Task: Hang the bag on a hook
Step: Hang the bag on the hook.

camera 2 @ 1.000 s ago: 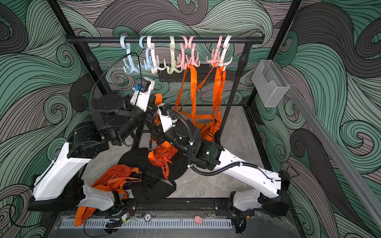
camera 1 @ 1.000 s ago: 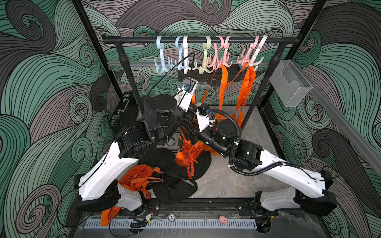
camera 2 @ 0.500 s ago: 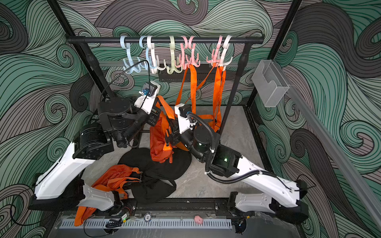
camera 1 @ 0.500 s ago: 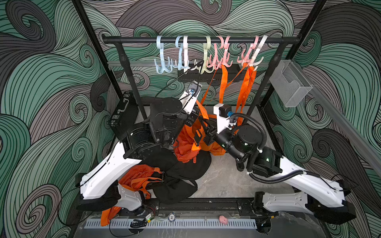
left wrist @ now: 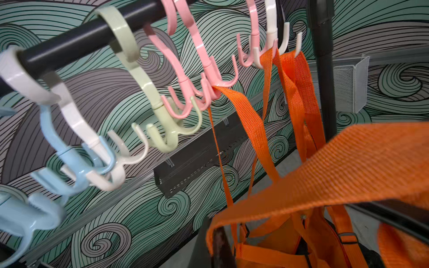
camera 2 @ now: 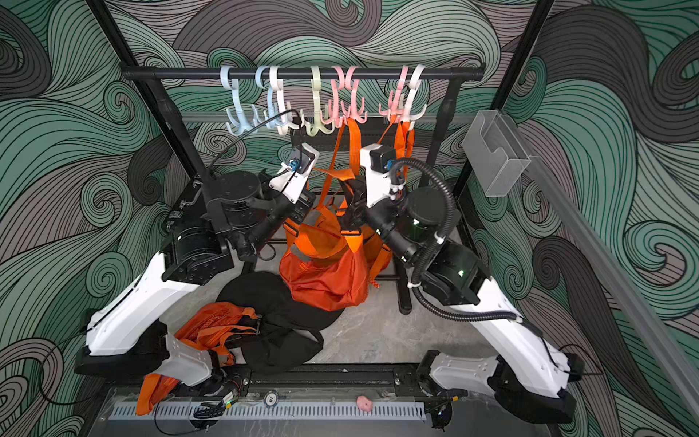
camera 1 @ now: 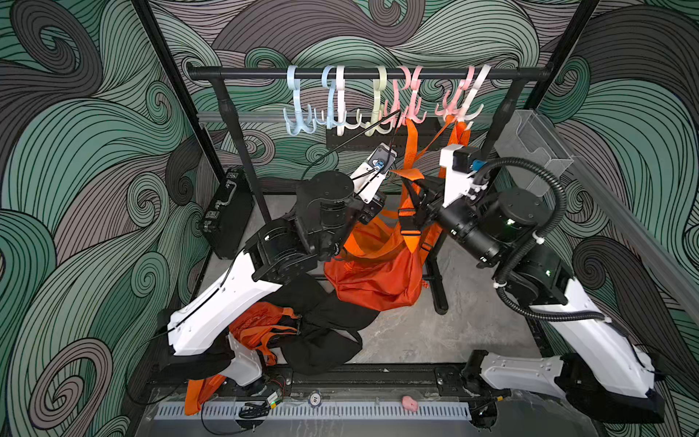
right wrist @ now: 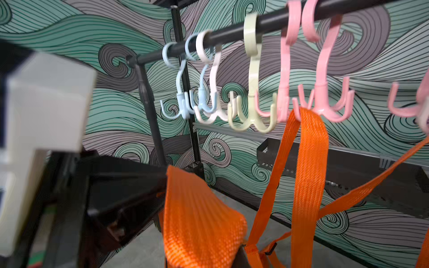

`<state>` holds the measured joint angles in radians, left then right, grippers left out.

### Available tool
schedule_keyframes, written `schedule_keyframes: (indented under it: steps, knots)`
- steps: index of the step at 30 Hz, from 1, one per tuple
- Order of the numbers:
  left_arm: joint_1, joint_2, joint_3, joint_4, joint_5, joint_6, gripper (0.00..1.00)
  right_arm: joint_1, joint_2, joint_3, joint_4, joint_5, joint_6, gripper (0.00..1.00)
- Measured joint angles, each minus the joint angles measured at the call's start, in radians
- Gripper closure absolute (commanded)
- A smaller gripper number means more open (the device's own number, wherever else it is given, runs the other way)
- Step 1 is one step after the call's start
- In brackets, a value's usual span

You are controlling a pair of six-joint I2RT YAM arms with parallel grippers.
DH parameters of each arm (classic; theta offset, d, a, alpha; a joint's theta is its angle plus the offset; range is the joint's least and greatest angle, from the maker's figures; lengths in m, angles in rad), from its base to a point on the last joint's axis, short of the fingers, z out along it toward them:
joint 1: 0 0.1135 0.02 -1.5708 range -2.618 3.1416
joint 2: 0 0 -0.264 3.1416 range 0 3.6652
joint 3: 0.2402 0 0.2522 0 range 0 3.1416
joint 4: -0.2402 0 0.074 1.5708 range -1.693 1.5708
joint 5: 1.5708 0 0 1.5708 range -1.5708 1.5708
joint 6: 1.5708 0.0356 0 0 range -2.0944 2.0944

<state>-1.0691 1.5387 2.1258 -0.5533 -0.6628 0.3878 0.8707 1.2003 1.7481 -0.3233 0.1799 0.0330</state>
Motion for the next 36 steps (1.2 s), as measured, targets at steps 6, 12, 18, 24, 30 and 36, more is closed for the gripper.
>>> schedule_keyframes:
  steps: [6, 12, 18, 24, 30, 36]
  knots:
    - [0.079, 0.114, 0.19, -0.015, 0.068, -0.023, 1.0, -0.151, 0.148, 0.247, -0.125, -0.181, 0.054, 1.0]
    - [0.129, 0.194, 0.373, -0.053, 0.113, -0.061, 1.0, -0.25, 0.334, 0.529, -0.22, -0.323, 0.108, 1.0]
    - [0.137, 0.248, 0.424, -0.084, 0.165, -0.094, 1.0, -0.344, 0.456, 0.748, -0.283, -0.428, 0.167, 1.0]
    - [0.137, 0.302, 0.432, -0.105, 0.216, -0.127, 1.0, -0.432, 0.528, 0.829, -0.321, -0.519, 0.24, 1.0]
    - [0.137, 0.319, 0.441, -0.129, 0.222, -0.138, 1.0, -0.462, 0.585, 0.863, -0.323, -0.608, 0.305, 1.0]
    - [0.147, 0.319, 0.45, -0.113, 0.222, -0.148, 1.0, -0.464, 0.593, 0.892, -0.315, -0.637, 0.324, 1.0]
